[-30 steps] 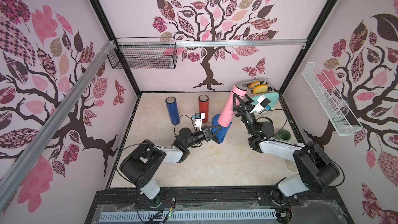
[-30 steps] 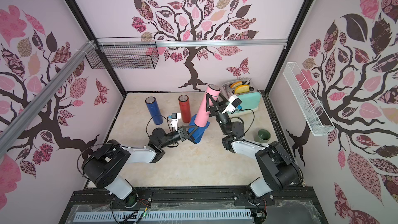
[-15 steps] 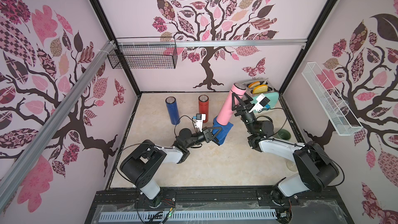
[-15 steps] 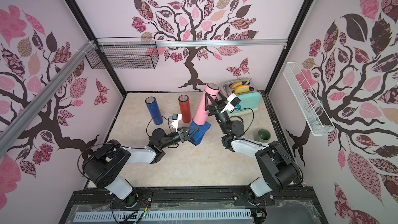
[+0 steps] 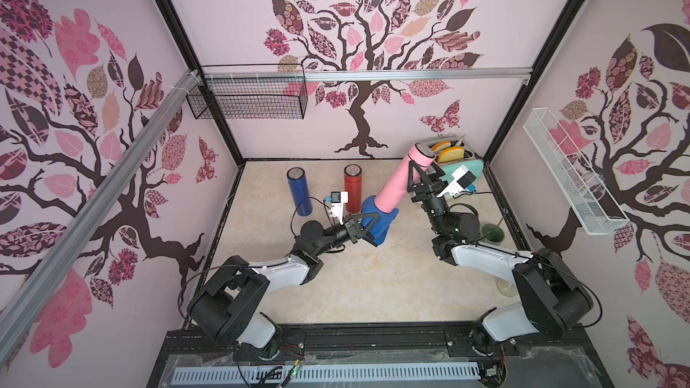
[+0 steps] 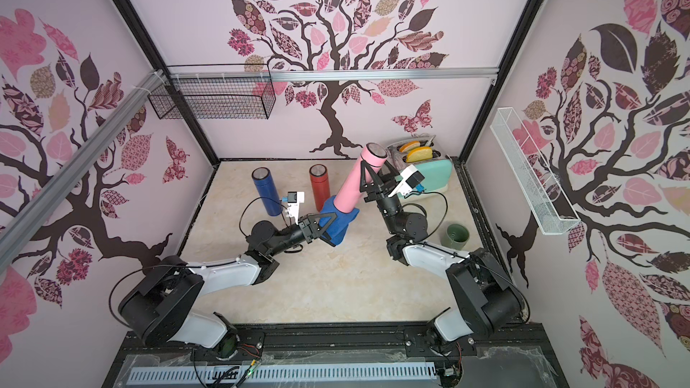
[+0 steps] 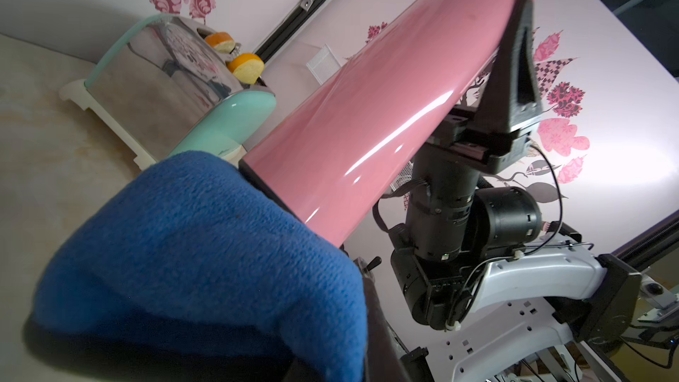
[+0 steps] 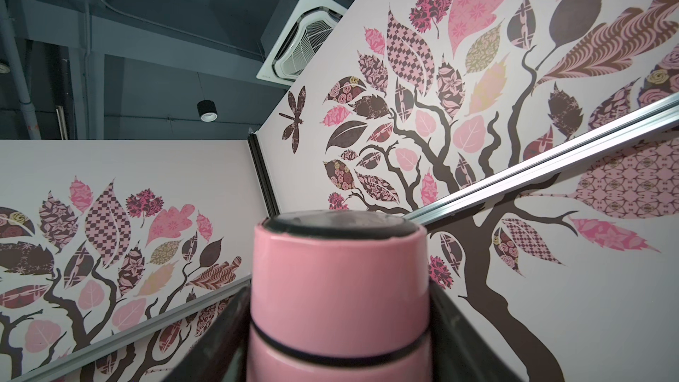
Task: Wipe the surface of the thermos
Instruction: Wipe the dirt from the surface of the thermos, then place the cleaning item at the center of the board.
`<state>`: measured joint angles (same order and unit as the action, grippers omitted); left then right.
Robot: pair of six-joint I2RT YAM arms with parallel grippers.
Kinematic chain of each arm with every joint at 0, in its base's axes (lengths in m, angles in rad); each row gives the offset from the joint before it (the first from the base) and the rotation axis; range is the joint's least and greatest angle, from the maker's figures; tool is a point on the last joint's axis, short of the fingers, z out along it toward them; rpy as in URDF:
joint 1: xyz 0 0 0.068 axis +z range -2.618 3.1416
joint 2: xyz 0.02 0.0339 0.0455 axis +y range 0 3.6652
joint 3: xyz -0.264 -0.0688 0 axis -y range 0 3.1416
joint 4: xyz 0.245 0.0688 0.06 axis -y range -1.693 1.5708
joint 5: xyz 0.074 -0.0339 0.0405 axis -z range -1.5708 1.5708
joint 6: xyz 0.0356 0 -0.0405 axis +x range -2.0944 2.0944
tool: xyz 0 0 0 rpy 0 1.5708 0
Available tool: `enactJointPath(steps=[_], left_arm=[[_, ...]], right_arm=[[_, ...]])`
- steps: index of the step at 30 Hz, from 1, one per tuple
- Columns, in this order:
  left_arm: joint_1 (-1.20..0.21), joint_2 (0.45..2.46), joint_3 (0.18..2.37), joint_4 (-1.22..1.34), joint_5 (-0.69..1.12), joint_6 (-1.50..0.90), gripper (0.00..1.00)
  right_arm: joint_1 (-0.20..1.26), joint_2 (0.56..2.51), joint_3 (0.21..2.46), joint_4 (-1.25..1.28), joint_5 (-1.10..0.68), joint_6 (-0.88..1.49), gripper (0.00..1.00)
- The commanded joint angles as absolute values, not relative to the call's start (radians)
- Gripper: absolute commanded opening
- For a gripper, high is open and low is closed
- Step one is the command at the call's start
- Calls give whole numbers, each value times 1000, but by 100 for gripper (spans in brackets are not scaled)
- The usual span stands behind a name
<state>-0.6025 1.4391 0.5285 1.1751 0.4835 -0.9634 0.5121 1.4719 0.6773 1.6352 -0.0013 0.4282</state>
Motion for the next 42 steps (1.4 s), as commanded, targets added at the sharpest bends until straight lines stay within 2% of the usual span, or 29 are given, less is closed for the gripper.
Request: enactJointPath(steps=[1,9,12,20,25,32,42], left_arm=[[-561,1379,503,1269,457,-943,0],[-508,1311,462,1200,454,-924,0],[-508,1282,467,1057,440,-866,0],[-511,1120,470,477,295,-566,0],[-515,1082,476,283,201,-460,0],[-524,1189,483,290,192,-428,0],[-549,1323,488,357,172,-411,0]], right_arm=[[513,1453,663,1730,-14,407,0],[507,1460,658,1730,-10,395,0],[500,1469,659,1729,-11,376,0],[488,1560,714,1728,-79,237,0],[487,1657,765,1729,-114,102,0],[474,1807,875,1730,-167,-32,0],[407,1977,996,1732,-144,-21,0]])
